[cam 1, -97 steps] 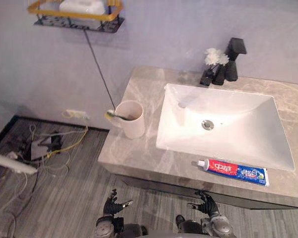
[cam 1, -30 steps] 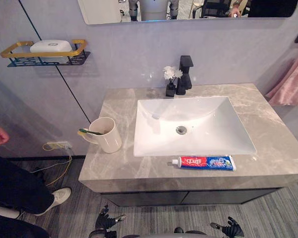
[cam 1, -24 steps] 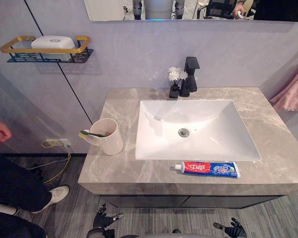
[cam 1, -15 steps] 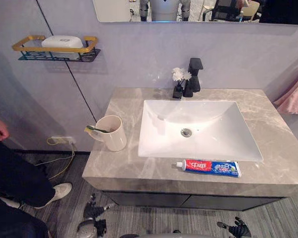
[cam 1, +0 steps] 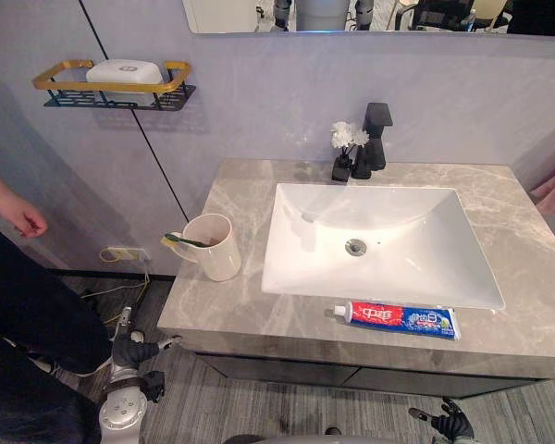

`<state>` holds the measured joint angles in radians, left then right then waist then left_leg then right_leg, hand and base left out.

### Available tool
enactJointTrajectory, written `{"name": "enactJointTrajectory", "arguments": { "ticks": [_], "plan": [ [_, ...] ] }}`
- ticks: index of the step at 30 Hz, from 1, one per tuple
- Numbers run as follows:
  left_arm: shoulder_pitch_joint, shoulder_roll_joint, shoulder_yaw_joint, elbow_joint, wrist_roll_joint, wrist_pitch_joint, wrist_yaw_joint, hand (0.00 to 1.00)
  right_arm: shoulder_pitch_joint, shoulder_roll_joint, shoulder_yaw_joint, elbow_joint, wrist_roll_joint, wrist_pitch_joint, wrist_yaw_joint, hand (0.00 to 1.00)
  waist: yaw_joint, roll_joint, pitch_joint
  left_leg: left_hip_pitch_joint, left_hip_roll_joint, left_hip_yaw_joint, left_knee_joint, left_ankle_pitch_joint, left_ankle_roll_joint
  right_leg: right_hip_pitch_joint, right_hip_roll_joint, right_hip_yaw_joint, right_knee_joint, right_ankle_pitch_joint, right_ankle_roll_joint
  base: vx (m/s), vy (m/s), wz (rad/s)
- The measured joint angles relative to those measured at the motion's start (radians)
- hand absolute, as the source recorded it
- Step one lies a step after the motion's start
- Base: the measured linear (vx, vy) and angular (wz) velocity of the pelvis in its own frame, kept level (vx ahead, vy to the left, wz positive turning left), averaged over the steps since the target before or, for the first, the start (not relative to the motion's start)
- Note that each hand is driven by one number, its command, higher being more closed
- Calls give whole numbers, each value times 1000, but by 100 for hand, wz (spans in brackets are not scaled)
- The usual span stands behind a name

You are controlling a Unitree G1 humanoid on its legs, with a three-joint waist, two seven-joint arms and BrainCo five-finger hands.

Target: Organize washtable

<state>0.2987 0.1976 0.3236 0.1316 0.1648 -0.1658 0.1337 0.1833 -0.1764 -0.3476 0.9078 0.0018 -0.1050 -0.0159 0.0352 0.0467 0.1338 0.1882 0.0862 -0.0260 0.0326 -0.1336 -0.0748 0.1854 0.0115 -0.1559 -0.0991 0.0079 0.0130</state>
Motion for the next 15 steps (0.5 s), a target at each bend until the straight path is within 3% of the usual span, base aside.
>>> {"name": "enactJointTrajectory", "arguments": {
  "ticks": [5, 9, 15],
  "plan": [
    [2, 30, 88, -197, 3, -21, 31, 0, 5, -1, 2, 0, 0, 0, 6, 0, 9, 10, -8, -3, 0, 0, 3, 0, 1, 4, 0, 0, 0, 4, -2, -55, 13, 0],
    [1, 61, 86, -320, 2, -62, 41, 0, 12, -1, 4, 0, 0, 0, 20, 0, 9, 29, -20, -3, 0, -1, 2, 0, 1, 5, 0, -3, -1, 4, -3, -49, 9, 1],
    [-10, 60, 85, -455, -39, -95, 44, 0, 21, -2, 11, 6, 0, 0, 21, 0, 10, 27, -24, -14, 0, -10, 9, 1, 1, 2, 1, -10, -4, 4, -3, -7, 5, 3]
  ]
}}
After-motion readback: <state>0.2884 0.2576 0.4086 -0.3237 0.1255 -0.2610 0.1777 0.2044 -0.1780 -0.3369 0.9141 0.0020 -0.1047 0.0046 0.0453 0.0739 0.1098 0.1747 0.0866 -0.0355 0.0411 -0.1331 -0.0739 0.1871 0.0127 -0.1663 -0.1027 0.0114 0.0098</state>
